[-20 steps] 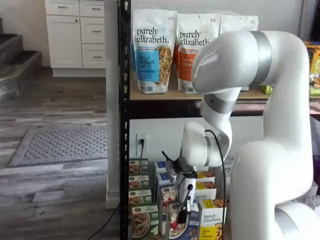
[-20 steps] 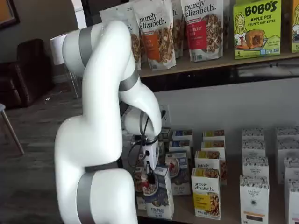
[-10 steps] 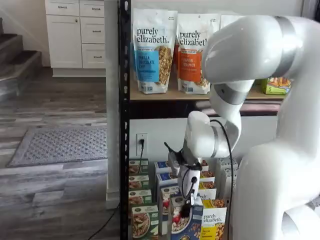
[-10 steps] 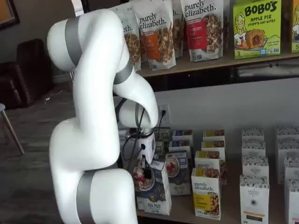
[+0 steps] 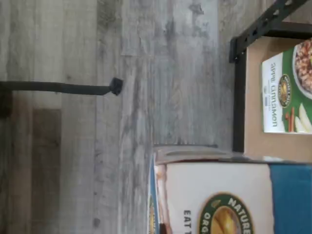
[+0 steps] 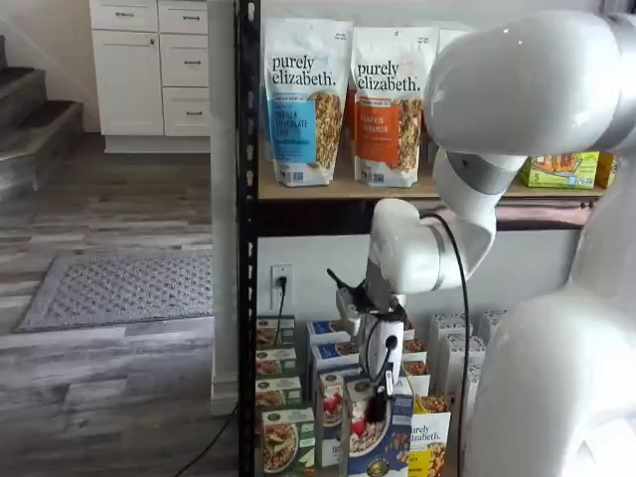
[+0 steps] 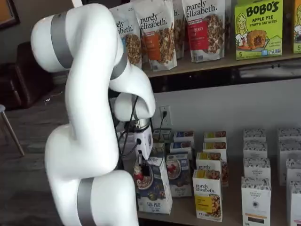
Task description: Pick up the blue and white box that is on the bottom shelf, the second box from the left
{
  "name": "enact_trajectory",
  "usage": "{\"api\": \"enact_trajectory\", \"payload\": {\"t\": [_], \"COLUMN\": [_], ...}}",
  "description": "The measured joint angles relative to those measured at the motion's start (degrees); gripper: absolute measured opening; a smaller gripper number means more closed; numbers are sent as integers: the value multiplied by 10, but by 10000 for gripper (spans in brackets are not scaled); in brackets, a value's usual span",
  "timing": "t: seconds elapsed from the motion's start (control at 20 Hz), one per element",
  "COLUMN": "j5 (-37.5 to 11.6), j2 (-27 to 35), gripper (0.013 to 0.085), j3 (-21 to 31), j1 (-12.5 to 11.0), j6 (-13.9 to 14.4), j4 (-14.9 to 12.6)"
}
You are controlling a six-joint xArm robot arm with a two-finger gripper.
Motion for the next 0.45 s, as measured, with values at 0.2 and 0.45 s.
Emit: {"api": "enact_trajectory", "payload": {"t": [0.2,0.45], "j5": [34,72], "j2": [-34,-70], "gripper": [490,490], "j3": [6,8], "j1": [6,13], "j6": [18,28], "j4": [-13,-17]}}
